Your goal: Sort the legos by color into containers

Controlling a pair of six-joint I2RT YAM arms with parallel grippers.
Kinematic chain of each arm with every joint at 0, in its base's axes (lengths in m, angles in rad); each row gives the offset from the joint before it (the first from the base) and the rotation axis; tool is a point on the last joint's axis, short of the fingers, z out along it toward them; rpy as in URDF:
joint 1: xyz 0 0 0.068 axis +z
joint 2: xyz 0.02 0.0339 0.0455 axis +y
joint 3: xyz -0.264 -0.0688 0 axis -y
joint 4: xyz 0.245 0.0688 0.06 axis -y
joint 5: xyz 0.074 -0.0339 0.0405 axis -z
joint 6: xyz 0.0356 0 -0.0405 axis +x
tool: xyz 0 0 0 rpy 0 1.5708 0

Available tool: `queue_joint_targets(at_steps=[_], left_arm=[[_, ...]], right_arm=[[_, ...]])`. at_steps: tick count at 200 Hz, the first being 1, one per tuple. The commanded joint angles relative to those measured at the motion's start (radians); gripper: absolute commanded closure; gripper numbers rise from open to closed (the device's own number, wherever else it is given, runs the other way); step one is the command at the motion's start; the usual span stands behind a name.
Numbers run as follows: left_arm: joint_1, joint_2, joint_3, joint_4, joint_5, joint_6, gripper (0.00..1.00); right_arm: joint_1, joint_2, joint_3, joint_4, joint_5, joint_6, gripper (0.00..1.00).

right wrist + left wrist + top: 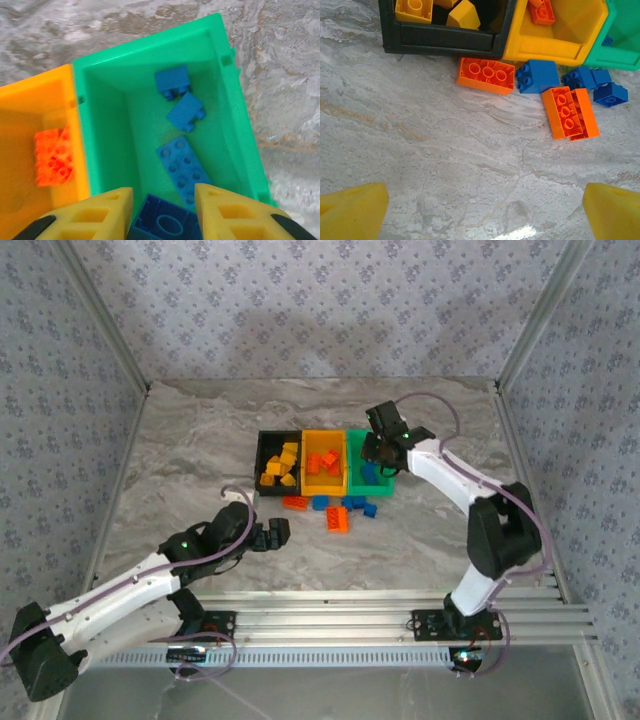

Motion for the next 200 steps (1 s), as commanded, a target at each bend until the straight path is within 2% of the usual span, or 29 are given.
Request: queue_joint_targets(at_steps=[1, 18, 52, 88, 126, 150, 200], left_arm=[[-0.001, -0.031, -0.012, -0.035, 0.003, -0.008, 0.00], [-0.001, -0.045, -0.017, -0.039, 0.000, -0.012, 0.00], [-0.001, -0.049, -0.018, -0.037, -0.002, -0.010, 0.00], [-0.001, -0.050, -0.025, -0.014, 0.004, -0.017, 0.00], [0.000, -0.046, -0.044, -0.001, -0.001, -0.021, 0.00], [0.000, -0.046, -0.054, 0.003, -0.003, -0.025, 0.00], [0.001, -0.046, -0.064, 0.000, -0.006, -0.031, 0.00]], right_arm=[[-0.015, 0.060, 0.080, -0.072, 0.002, -0.027, 0.55], [-0.019, 0.066, 0.105, -0.072, 0.004, -0.027, 0.38], [0.020, -0.027, 0.059, -0.061, 0.031, -0.059, 0.30], [0.116, -0.180, -0.181, -0.002, 0.032, 0.030, 0.27], [0.198, -0.255, -0.390, 0.052, 0.056, 0.127, 0.27], [0.216, -0.243, -0.440, 0.071, 0.067, 0.148, 0.27], [0.187, -0.171, -0.459, 0.135, 0.033, 0.140, 0.30]])
